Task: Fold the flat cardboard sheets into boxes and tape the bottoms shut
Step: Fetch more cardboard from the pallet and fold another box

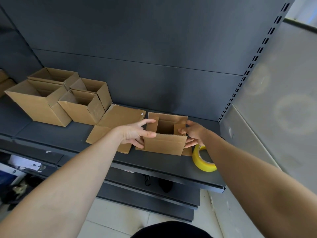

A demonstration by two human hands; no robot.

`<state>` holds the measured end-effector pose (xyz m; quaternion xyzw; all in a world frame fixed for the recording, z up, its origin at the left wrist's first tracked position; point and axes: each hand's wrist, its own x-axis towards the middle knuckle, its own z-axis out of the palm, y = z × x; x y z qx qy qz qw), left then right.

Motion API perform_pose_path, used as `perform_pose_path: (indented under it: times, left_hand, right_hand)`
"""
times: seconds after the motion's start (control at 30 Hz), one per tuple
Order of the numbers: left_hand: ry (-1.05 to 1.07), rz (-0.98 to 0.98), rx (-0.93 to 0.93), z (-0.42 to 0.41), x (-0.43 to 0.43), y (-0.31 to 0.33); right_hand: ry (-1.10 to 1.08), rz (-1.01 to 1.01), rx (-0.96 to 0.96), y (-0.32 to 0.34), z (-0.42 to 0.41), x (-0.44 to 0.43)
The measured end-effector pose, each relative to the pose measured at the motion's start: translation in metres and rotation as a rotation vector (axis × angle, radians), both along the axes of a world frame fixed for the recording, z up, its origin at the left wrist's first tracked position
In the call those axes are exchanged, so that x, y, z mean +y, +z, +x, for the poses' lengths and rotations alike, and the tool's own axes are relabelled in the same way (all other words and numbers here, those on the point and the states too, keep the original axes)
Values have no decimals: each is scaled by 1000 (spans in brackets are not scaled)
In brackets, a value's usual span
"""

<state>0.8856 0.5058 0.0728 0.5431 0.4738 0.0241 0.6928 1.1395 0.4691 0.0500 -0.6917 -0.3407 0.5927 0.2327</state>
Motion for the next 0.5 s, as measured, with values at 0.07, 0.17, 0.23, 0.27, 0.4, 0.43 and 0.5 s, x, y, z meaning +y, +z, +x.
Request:
perform_pose_path:
  times: [0.07,0.17,0.23,0.27,0.4,0.43,0.5]
  left_hand:
    - [1,-30,-28,-3,0,-2]
    - [15,-32,-35,-5,0,-4]
    - [27,-13,-15,-4,-1,-4]
    - [31,-3,-4,-3,-2,-4]
    - [-7,94,119,2,-6,-2]
    - [-20,128,161,4,-8,-3]
    - [-11,155,193,6,-11,-6]
  right_hand:
    - [-5,-7,18,-1,0,0]
    - [-13,-17,69,-3,2,-1]
    - [-13,-30,119,-4,3,-1]
    - [-14,-38,141,-4,3,-1]
    - [-36,-59,222,-4,5,-2]
    - [-52,-68,250,-4,5,-3]
    - [-99,-73,330,-5,8,-5]
